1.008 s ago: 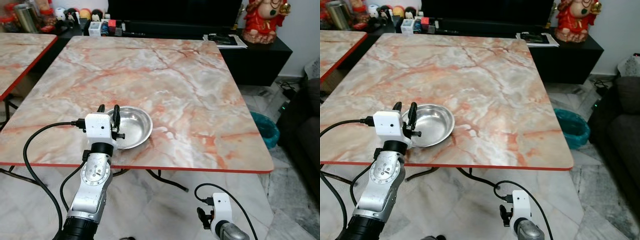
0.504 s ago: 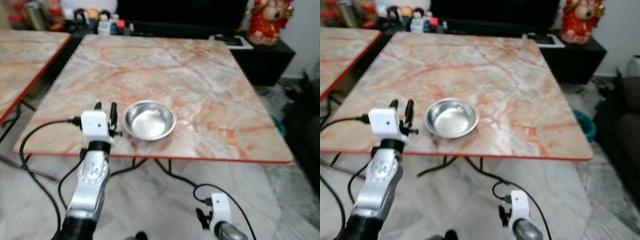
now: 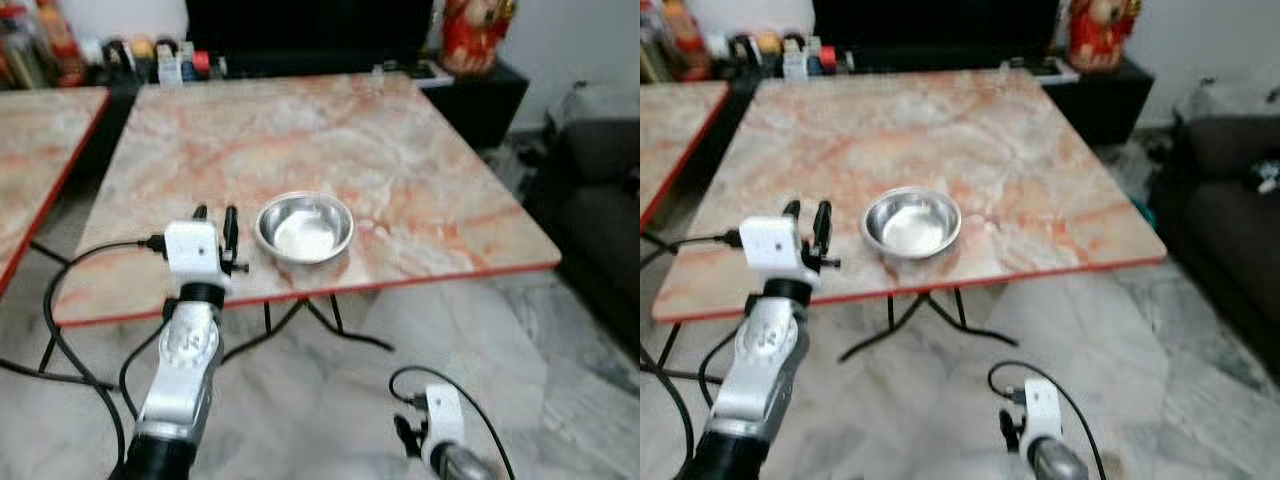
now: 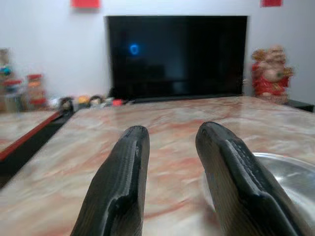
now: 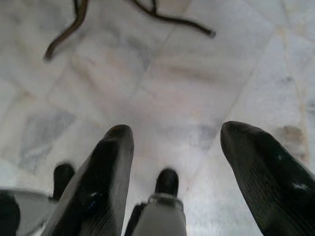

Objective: Setting the table

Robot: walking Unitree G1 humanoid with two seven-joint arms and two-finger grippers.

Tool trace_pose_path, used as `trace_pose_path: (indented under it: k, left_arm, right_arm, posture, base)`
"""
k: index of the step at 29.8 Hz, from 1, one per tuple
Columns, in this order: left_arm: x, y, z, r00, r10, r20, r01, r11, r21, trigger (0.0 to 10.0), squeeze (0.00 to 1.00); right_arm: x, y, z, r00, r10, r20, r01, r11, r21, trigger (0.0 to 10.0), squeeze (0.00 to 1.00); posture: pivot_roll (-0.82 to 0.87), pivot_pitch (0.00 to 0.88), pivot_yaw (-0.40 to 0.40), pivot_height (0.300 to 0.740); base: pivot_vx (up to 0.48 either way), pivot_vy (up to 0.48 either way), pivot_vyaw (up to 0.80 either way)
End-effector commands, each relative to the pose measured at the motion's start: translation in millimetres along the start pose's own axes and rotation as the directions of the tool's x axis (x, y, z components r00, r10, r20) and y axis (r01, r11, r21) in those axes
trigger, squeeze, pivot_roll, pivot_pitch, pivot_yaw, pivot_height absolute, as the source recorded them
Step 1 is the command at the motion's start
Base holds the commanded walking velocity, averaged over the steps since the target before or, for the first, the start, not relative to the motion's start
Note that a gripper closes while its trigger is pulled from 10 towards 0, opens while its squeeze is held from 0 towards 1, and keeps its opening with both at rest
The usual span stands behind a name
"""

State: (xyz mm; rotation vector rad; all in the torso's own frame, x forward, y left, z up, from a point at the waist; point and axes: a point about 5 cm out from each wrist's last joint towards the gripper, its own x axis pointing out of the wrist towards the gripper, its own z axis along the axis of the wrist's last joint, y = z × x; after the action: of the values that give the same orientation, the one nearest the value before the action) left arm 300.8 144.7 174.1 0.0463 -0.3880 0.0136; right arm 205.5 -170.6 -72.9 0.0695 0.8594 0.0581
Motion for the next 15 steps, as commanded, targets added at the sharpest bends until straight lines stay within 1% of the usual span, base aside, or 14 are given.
trace_pose_path:
  k: [1, 15]
  left_arm:
    - [-0.5, 9.4, 1.7, 1.000, 0.025, 0.001, -0.025, 0.999, 0.021, 10.0, 0.00]
    - [-0.4, 9.4, 4.5, 1.000, 0.025, 0.002, -0.025, 0.999, 0.022, 10.0, 0.00]
  right_arm:
    - [2.2, 7.6, 5.2, 1.000, 0.020, 0.012, -0.020, 1.000, 0.004, 10.0, 0.00]
    - [2.4, 8.1, 5.6, 1.000, 0.027, 0.010, -0.027, 1.000, -0.006, 10.0, 0.00]
  posture:
    - [0.13, 0.103, -0.050, 0.740]
    - [0.13, 0.100, -0.052, 0.740]
  base:
    - [0.000, 0.439, 0.00]
    - [0.000, 0.442, 0.00]
